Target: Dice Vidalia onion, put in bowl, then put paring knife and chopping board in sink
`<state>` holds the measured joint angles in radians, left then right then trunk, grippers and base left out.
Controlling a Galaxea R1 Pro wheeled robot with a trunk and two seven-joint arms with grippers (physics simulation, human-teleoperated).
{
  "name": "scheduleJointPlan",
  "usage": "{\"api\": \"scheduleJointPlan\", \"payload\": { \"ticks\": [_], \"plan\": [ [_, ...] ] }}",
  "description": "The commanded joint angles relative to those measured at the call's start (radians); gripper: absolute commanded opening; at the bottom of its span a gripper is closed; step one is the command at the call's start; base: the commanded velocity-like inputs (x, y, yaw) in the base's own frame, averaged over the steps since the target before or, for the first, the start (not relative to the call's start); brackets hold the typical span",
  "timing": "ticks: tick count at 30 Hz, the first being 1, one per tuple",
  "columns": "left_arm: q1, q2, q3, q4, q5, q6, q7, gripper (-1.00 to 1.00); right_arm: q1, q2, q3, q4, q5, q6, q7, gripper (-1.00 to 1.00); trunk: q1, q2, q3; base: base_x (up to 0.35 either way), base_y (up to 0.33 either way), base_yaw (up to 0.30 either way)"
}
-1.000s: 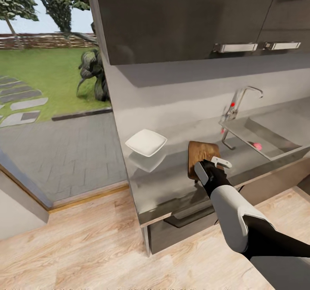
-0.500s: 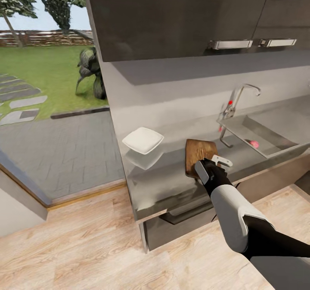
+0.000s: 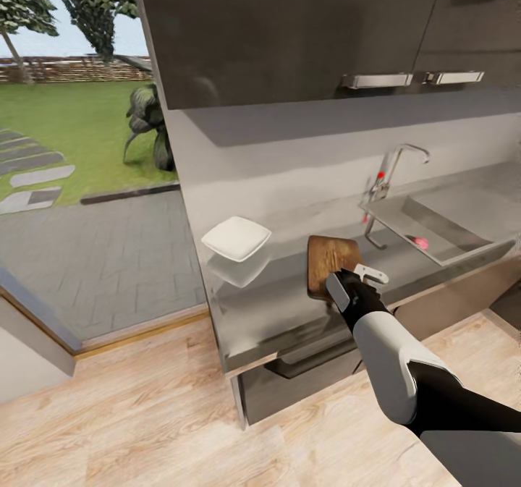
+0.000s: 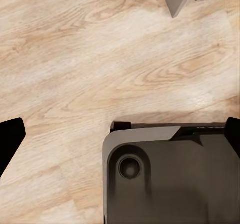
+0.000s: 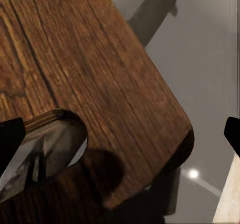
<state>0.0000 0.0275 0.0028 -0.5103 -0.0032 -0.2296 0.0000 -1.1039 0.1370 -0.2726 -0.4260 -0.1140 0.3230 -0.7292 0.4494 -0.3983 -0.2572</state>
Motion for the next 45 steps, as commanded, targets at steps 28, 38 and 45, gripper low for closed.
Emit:
{"api": "scheduleJointPlan", "payload": {
  "ticks": [28, 38, 45],
  "plan": [
    [0.000, 0.002, 0.000, 0.000, 0.000, -0.020, 0.000, 1.00, -0.001, 0.002, 0.000, 0.001, -0.005, 0.005, -0.004, 1.00, 0.001, -0.002, 0.013, -0.003, 0.001, -0.025],
    [0.001, 0.002, 0.000, 0.000, 0.000, -0.020, 0.000, 1.00, -0.001, 0.004, 0.000, 0.003, -0.006, 0.006, -0.004, 1.00, 0.001, -0.002, 0.013, -0.011, 0.004, 0.000],
    [0.000, 0.002, 0.000, 0.000, 0.000, -0.020, 0.000, 1.00, -0.001, 0.004, 0.000, 0.003, -0.006, 0.006, -0.003, 1.00, 0.001, -0.002, 0.013, 0.000, 0.000, 0.000]
  ]
}}
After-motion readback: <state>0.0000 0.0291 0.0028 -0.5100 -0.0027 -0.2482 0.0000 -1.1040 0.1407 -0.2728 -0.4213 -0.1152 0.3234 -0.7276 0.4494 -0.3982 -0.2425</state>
